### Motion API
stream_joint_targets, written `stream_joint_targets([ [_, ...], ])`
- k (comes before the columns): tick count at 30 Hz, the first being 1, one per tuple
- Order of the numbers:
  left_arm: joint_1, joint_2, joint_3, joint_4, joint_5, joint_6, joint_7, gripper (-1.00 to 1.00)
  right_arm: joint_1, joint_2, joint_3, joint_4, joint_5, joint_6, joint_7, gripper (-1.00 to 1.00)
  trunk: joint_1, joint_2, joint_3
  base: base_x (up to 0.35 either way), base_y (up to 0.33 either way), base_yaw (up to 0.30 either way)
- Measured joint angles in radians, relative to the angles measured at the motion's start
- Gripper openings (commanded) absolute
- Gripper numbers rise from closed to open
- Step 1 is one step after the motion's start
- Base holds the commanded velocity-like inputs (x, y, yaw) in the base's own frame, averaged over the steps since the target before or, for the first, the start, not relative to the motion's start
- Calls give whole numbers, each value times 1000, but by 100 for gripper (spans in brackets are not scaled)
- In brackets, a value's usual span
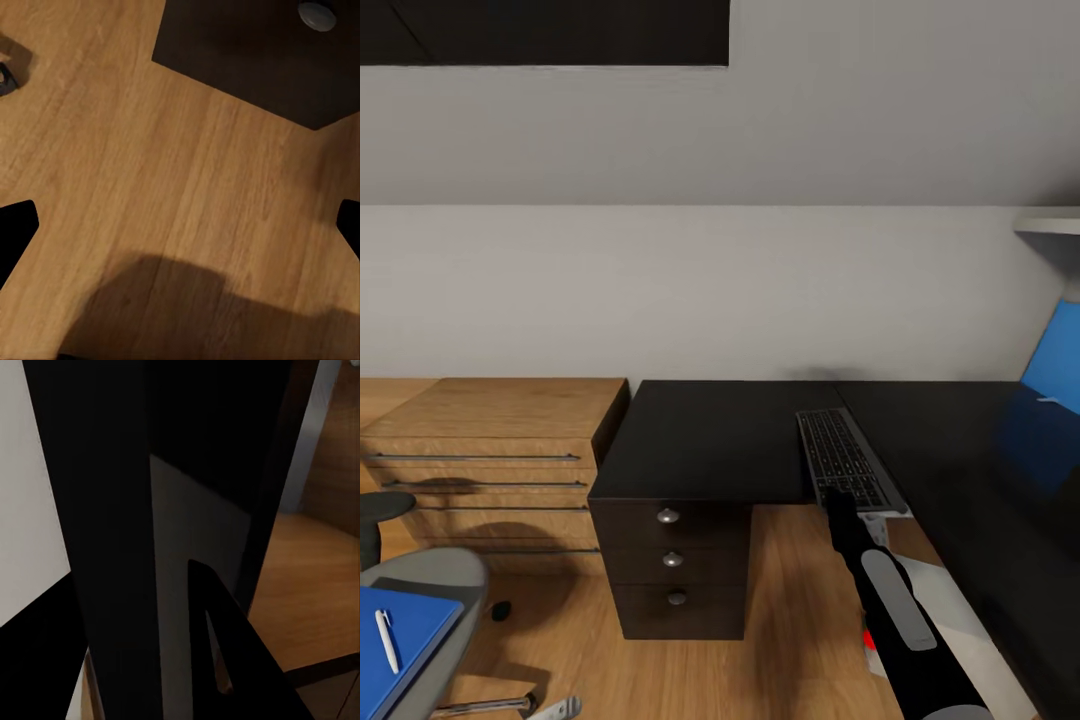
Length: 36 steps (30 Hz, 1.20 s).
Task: In the bedroom, organize the workspace by keeping the computer under the desk, ensuring the monitor is on the desk, placing the keyboard on the desk next to the monitor, placing the mouse on the desk next to the keyboard, moving the folder from the swivel chair onto the desk next to the mouse, stacking the notebook on top of the folder with the pen on top of the notebook, and positioning the swivel chair next to the desk.
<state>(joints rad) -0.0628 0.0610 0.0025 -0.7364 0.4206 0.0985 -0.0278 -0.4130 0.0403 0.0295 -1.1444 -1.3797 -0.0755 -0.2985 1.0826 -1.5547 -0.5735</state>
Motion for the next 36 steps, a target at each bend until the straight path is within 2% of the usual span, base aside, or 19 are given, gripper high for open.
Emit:
stream_joint_targets([
  [12, 0, 0, 0, 0, 0, -1, 0, 100, 2, 3, 0, 2, 36, 1, -1, -100, -4, 7, 3, 0, 0, 0],
  [13, 0, 0, 0, 0, 0, -1, 0, 100, 2, 3, -1, -1, 1, 1, -2, -100, -4, 7, 3, 0, 0, 0],
  [14, 0, 0, 0, 0, 0, -1, 0, 100, 1, 4, -1, -1, 1, 1, -2, -100, -4, 7, 3, 0, 0, 0],
  [15, 0, 0, 0, 0, 0, -1, 0, 100, 1, 4, -1, -1, 1, 1, -2, 100, -4, 7, 3, 0, 0, 0],
  [16, 0, 1, 0, 0, 0, -1, 0, 100, 1, 4, 0, 26, -15, -1, -3, 100, -4, 7, 3, 0, 0, 0],
  [25, 0, 2, 0, 3, 0, -1, -7, 100, 1, 5, 1, 27, -12, -2, -4, 100, -4, 7, 3, -10, -2, 0],
  [36, 0, 8, 0, 12, 1, -2, -6, 100, 1, 3, 1, 27, -12, -2, -3, 100, -3, 7, 3, -285, -19, 0],
])
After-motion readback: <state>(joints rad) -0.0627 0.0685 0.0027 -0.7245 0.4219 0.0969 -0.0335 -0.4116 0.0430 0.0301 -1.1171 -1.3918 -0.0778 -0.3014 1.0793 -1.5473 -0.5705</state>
